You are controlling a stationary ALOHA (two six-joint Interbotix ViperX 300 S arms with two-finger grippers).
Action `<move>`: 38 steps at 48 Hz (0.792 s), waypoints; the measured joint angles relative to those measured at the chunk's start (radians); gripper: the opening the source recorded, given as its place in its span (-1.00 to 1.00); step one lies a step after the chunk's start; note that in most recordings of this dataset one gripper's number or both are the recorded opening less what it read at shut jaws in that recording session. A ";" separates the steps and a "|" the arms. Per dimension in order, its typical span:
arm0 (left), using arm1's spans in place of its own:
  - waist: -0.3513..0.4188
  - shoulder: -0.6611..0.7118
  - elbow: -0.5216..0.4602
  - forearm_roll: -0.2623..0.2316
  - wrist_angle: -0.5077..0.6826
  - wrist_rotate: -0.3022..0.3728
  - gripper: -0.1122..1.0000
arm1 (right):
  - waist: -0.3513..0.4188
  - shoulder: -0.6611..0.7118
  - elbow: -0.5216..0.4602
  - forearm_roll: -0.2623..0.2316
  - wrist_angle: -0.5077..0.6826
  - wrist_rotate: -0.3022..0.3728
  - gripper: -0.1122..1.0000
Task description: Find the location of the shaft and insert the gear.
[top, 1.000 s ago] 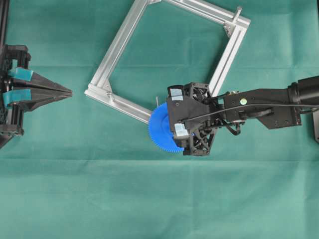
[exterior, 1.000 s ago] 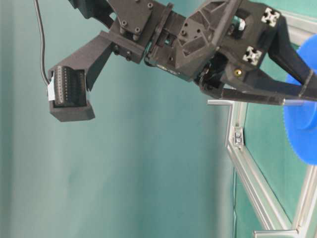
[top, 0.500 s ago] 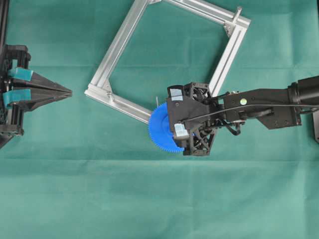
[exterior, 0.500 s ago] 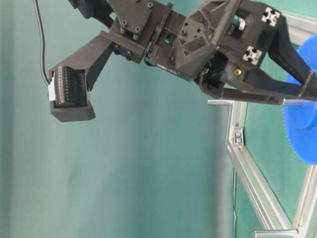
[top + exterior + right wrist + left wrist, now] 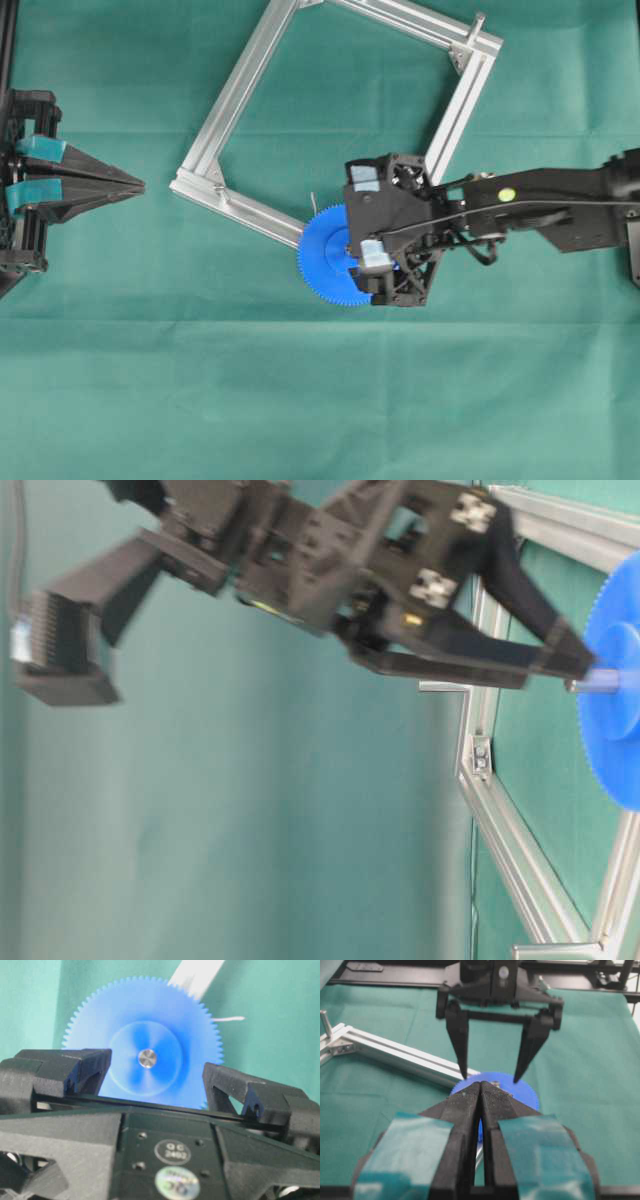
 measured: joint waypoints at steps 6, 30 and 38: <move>0.000 0.000 0.002 0.000 0.000 0.000 -0.77 | -0.002 -0.054 0.000 -0.014 0.026 0.000 0.78; 0.000 0.000 0.000 0.000 0.012 -0.009 -0.77 | -0.002 -0.192 0.000 -0.054 0.046 0.000 0.77; 0.000 -0.002 0.002 0.000 0.014 -0.009 -0.77 | -0.002 -0.215 0.023 -0.055 0.043 0.002 0.77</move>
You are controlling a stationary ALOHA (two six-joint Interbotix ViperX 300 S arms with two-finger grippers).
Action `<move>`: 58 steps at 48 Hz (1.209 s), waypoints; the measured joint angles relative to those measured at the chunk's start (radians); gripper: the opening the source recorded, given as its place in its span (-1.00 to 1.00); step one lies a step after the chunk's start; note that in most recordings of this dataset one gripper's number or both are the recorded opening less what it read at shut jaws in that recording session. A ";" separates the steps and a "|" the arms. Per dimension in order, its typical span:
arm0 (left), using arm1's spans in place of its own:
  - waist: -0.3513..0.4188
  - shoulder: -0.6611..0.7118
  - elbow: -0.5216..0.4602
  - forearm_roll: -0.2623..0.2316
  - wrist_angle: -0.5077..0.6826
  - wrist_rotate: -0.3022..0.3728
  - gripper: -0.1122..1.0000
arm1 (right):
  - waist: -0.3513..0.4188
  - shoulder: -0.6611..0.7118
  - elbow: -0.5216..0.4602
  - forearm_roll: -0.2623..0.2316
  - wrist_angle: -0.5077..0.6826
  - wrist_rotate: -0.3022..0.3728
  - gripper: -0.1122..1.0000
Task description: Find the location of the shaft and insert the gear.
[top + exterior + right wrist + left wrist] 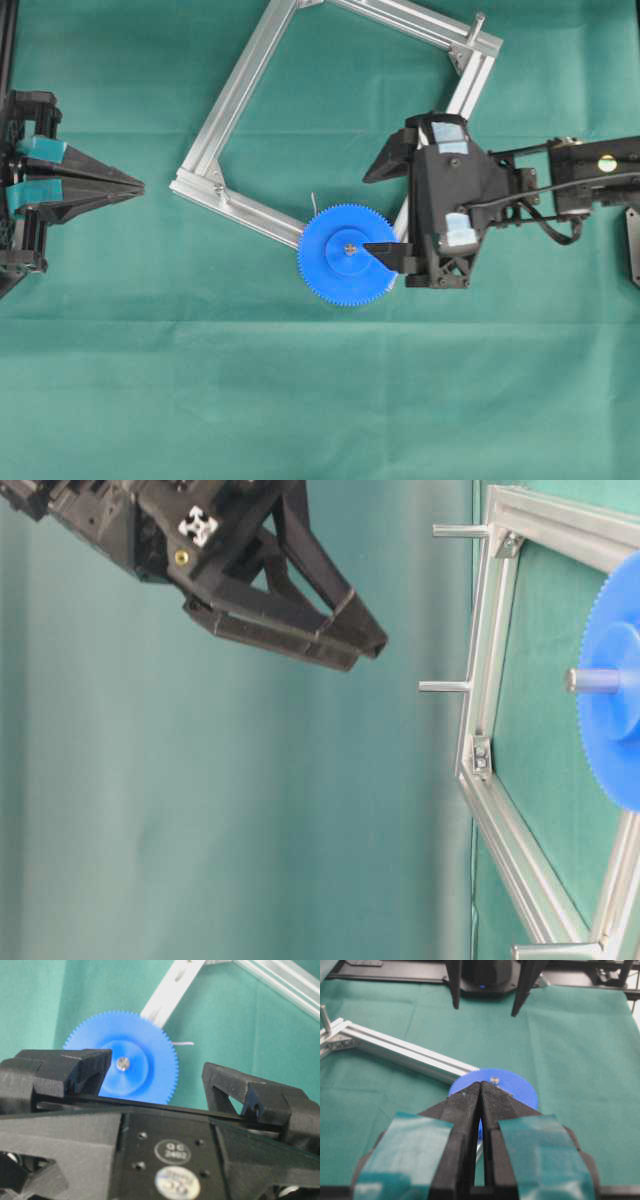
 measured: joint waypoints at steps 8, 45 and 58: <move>0.000 -0.002 0.000 0.000 0.000 0.000 -0.77 | 0.000 -0.060 0.063 -0.002 -0.040 0.002 0.77; 0.000 -0.003 -0.002 -0.002 0.000 0.000 -0.77 | -0.002 -0.422 0.426 -0.002 -0.285 0.003 0.77; 0.000 -0.003 0.000 0.000 0.000 0.000 -0.77 | -0.008 -0.476 0.523 -0.002 -0.374 0.003 0.77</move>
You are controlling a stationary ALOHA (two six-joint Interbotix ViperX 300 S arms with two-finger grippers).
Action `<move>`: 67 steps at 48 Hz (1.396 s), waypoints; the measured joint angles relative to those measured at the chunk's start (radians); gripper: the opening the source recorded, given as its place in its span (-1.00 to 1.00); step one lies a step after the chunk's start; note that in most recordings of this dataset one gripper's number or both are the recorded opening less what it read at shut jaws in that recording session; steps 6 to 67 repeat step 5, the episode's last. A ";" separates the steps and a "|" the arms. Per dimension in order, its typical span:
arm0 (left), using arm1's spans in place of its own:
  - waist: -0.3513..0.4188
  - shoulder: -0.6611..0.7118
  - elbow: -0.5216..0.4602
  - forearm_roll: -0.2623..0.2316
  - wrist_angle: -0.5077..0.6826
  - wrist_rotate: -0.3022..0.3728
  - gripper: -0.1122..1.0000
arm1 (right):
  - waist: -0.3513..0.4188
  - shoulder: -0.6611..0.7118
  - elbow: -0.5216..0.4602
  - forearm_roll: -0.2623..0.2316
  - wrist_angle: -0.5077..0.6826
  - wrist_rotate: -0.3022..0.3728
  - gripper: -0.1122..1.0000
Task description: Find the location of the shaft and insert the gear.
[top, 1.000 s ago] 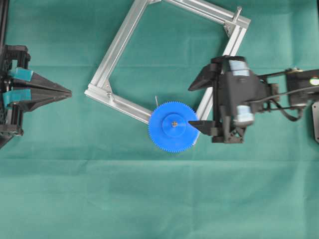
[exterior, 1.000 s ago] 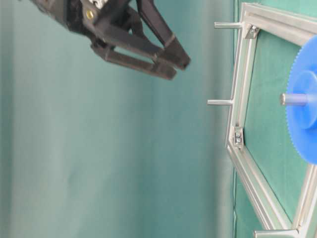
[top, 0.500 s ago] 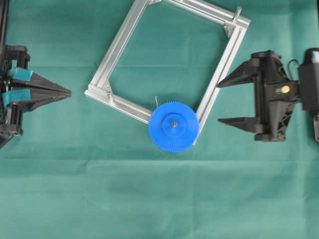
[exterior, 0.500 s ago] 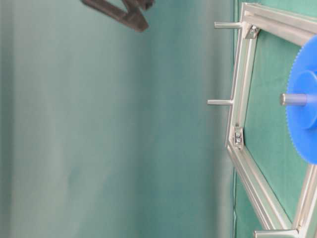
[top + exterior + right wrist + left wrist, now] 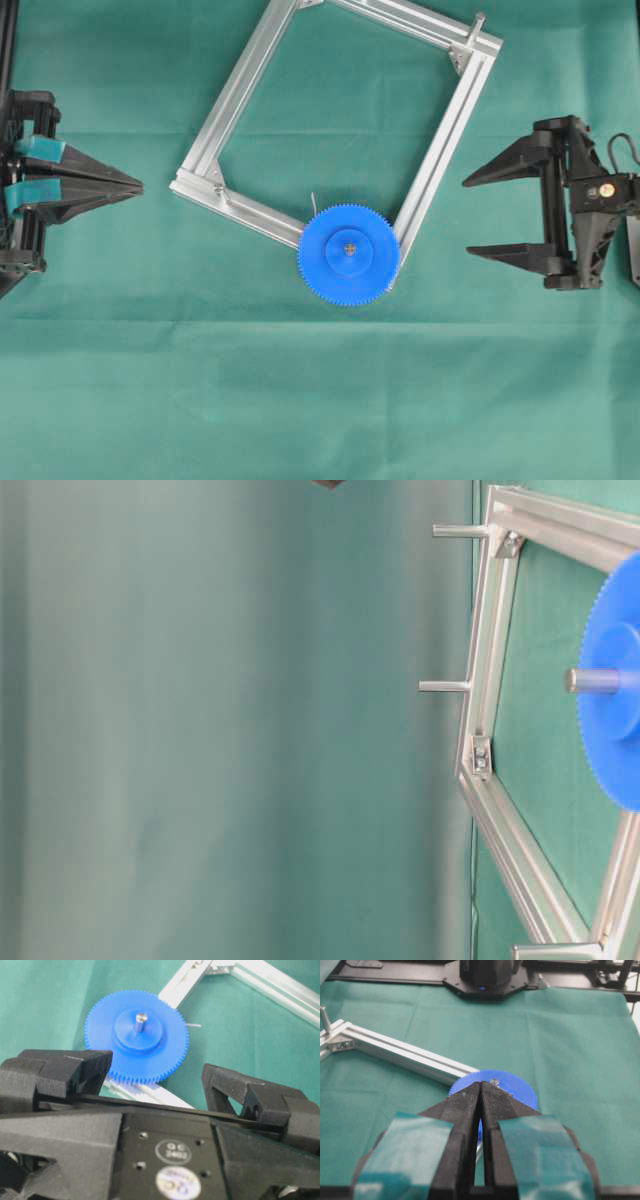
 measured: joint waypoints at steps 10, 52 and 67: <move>0.000 -0.002 0.000 -0.002 0.000 0.000 -0.77 | -0.006 -0.028 0.040 0.000 -0.028 0.000 0.77; 0.000 -0.002 0.000 -0.002 0.000 0.000 -0.77 | -0.006 -0.028 0.040 0.000 -0.028 0.000 0.77; 0.000 -0.002 0.000 -0.002 0.000 0.000 -0.77 | -0.006 -0.028 0.040 0.000 -0.028 0.000 0.77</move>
